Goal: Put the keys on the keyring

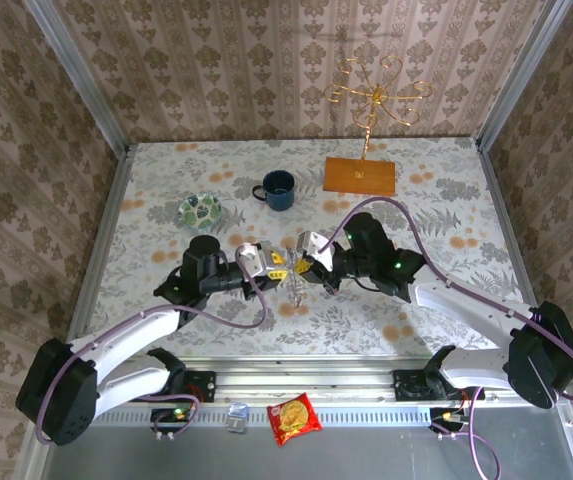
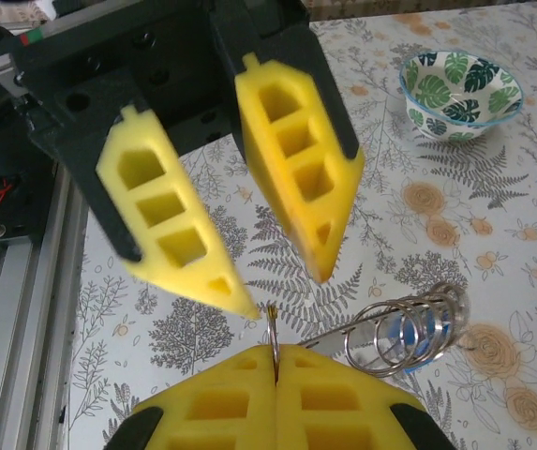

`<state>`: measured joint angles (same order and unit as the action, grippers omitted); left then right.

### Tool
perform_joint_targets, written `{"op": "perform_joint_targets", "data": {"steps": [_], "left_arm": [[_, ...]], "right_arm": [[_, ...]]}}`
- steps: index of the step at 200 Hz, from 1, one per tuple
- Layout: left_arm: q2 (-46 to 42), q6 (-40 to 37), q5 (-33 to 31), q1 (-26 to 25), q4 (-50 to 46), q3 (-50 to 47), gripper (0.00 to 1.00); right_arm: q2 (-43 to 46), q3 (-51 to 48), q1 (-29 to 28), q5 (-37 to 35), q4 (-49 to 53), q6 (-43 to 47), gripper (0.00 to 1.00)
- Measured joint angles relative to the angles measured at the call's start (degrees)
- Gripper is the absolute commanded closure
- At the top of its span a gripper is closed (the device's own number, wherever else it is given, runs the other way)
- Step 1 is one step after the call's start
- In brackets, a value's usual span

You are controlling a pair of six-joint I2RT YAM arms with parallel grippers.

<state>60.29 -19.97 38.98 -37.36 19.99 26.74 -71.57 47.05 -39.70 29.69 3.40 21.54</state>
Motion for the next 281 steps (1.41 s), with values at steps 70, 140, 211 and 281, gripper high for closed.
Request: {"op": "perform_joint_targets", "data": {"steps": [70, 140, 211, 281], "left_arm": [[2.23, -1.64, 2.43, -1.57, 1.70, -0.87, 0.76], [2.27, -1.84, 3.08, -1.95, 2.78, -1.99, 1.00], [-0.66, -6.38, -4.37, -4.94, 2.29, -3.43, 1.00], [-2.84, -13.18, -11.47, -7.96, 2.05, -3.54, 1.00]], "right_arm": [[-0.59, 0.00, -1.09, 0.76, 1.22, 1.51, 1.00], [-1.46, 0.02, -1.46, 0.63, 1.81, 2.86, 0.92], [4.50, -3.06, -2.19, -10.64, 4.13, 8.98, 0.62], [7.78, -4.68, -3.89, -13.60, 5.38, 13.09, 0.60]]}}
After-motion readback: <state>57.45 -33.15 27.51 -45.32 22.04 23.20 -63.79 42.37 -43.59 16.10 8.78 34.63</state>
